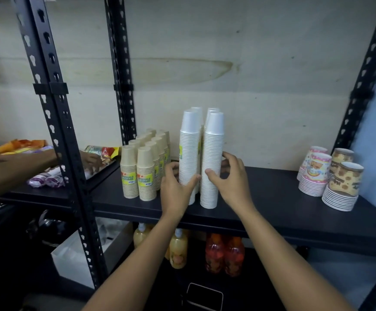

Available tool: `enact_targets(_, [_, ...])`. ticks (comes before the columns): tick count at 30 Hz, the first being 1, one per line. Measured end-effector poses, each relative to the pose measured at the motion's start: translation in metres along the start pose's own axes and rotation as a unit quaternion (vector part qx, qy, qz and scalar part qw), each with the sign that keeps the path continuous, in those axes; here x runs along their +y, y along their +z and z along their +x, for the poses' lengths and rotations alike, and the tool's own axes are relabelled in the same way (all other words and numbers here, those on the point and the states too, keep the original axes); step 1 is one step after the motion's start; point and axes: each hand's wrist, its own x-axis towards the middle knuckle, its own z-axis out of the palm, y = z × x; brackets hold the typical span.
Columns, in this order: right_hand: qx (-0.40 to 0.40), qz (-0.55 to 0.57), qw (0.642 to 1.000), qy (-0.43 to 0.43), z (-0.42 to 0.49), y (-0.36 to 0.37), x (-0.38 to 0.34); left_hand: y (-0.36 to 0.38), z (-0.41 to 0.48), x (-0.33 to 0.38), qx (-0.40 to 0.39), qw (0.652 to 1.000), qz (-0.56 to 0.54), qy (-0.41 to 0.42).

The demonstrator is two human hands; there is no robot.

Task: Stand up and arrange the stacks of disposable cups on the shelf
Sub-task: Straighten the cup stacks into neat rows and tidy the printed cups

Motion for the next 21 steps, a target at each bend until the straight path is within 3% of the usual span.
enact_targets(10, [0.011,-0.015,0.999,0.046,-0.04,0.029,0.027,-0.018,-0.009,-0.035,-0.138,0.99,0.011,-0.034])
enact_targets(16, [-0.002,0.033,0.997,0.07,-0.046,0.023,0.032,-0.021,-0.003,-0.047,-0.132,0.99,0.039,-0.017])
enact_targets(21, [0.022,-0.006,0.998,0.061,-0.053,0.03,0.03,-0.016,-0.001,-0.044,-0.118,0.99,0.074,0.004])
